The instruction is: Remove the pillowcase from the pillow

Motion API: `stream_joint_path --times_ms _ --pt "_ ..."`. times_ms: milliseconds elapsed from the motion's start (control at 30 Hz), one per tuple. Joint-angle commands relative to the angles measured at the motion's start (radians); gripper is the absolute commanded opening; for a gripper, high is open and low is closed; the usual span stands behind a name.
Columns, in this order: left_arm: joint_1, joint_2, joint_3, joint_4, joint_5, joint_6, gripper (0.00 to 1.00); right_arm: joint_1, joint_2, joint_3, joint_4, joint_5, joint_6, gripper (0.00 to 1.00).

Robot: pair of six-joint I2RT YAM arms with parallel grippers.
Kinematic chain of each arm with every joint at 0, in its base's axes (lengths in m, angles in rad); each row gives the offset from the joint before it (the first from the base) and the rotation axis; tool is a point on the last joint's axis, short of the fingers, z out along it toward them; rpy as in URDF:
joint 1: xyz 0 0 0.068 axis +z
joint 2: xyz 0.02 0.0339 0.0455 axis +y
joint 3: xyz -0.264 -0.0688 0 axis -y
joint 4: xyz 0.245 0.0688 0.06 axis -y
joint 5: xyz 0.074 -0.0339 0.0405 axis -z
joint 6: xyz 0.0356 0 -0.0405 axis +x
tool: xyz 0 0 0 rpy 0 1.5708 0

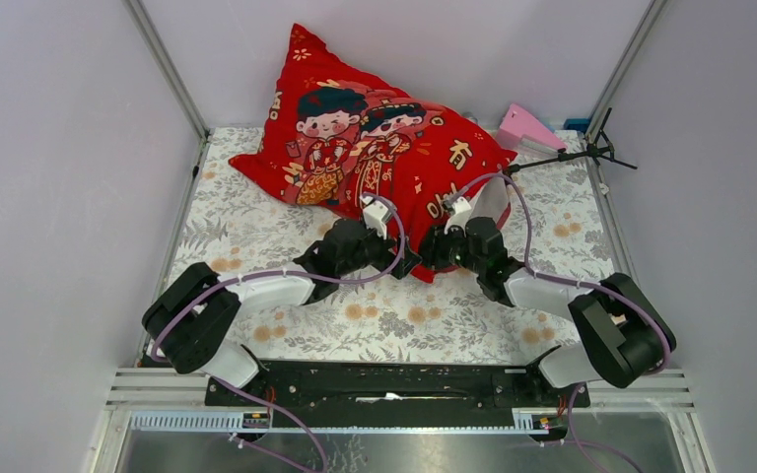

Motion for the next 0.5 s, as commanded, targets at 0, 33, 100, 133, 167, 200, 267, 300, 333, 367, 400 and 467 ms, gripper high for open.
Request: stream_joint_path --times_ms 0,33,100,133,167,200,267,300,333,367,400,467 --pt "-0.025 0.011 0.051 0.009 -0.017 0.02 0.87 0.002 -0.05 0.013 -0.033 0.107 -0.044 0.55" --pt "-0.033 0.021 0.056 0.008 -0.019 0.021 0.87 0.001 -0.06 0.009 -0.046 0.155 -0.045 0.65" --pt "-0.046 0.041 0.07 0.007 -0.026 0.017 0.88 0.001 -0.082 -0.003 -0.065 0.238 -0.038 0.74" --pt "-0.047 0.055 0.074 0.013 -0.023 0.005 0.87 0.001 -0.093 -0.01 -0.071 0.267 -0.039 0.76" --pt "-0.046 0.074 0.079 0.026 -0.016 -0.01 0.87 0.001 -0.106 -0.016 -0.076 0.293 -0.039 0.78" --pt "-0.046 0.104 0.087 0.036 -0.003 -0.02 0.85 0.001 -0.118 -0.022 -0.079 0.317 -0.038 0.79" --pt "-0.046 0.153 0.119 0.033 0.017 -0.044 0.76 0.001 -0.139 -0.032 -0.097 0.399 -0.028 0.82" --pt "-0.047 0.177 0.135 0.026 0.022 -0.052 0.68 0.001 -0.15 -0.035 -0.11 0.441 -0.022 0.84" --pt "-0.047 0.196 0.151 0.017 0.023 -0.059 0.59 0.001 -0.16 -0.04 -0.122 0.487 -0.016 0.87" --pt "-0.046 0.21 0.164 0.004 0.017 -0.062 0.48 0.001 -0.173 -0.045 -0.132 0.532 -0.01 0.88" --pt "-0.045 0.218 0.172 -0.007 0.002 -0.064 0.34 0.0 -0.185 -0.052 -0.142 0.573 -0.002 0.9" --pt "-0.043 0.219 0.177 -0.037 -0.042 -0.066 0.03 -0.001 -0.212 -0.065 -0.151 0.656 0.011 0.93"
